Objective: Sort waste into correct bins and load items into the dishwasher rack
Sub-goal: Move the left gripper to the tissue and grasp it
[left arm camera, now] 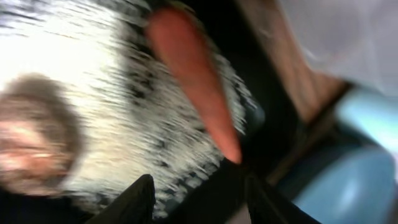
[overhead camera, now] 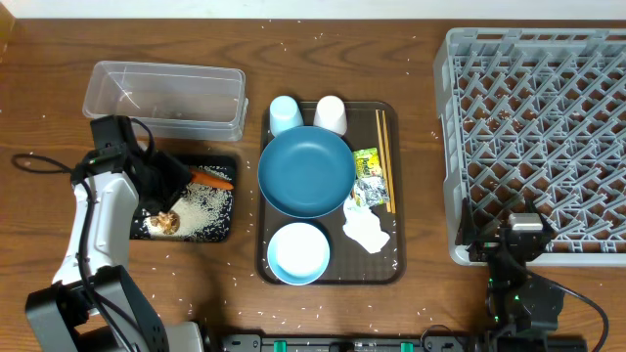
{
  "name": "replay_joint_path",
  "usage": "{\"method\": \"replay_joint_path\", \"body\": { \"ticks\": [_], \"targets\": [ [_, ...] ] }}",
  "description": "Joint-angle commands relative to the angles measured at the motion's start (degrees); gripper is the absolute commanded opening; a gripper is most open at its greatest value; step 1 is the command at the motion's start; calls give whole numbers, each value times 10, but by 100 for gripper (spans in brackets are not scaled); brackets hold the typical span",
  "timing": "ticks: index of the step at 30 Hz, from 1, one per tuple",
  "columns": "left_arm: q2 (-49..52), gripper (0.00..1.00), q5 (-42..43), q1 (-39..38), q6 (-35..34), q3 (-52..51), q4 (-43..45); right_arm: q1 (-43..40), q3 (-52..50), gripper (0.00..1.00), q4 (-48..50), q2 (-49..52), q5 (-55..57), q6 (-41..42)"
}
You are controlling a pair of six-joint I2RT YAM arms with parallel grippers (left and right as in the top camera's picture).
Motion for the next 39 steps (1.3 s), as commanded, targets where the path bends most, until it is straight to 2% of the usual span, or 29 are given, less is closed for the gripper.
{"method": "replay_joint_path", "body": {
  "ticks": [1,5,10,13,17,19,22,23,24,28,31,37,39],
  "targets": [
    [-10,48,156,-1,84,-5,-8,6,-1,99,-2,-1,4,1],
    [-35,48,235,-13,88,-5,-20,6,-1,99,-2,-1,4,1],
    [-96,48,249,-66,88,-5,-28,6,-1,99,-2,-1,4,1],
    [-146,49,246,-132,88,-5,-20,6,-1,99,-2,-1,4,1],
    [-201,57,194,-264,77,-4,-5,6,-1,99,-2,-1,4,1],
    [-213,58,99,-352,3,-4,-4,6,-1,99,-2,-1,4,1],
    [-208,67,3,-459,-68,-4,13,6,-1,99,-2,-1,4,1],
    [-203,75,-19,-490,-85,-4,24,6,-1,99,-2,-1,4,1],
    [-197,98,-35,-520,-101,-4,38,6,-1,99,-2,-1,4,1],
    [-163,98,-68,-619,-121,-4,115,6,-1,99,-2,-1,4,1],
    [-132,98,-75,-652,-155,-4,167,6,-1,99,-2,-1,4,1],
    [-62,98,-163,-662,-416,-4,141,6,-1,99,-2,-1,4,1],
    [-37,98,-156,-662,-466,-4,141,6,-1,99,-2,-1,4,1]
  ]
}}
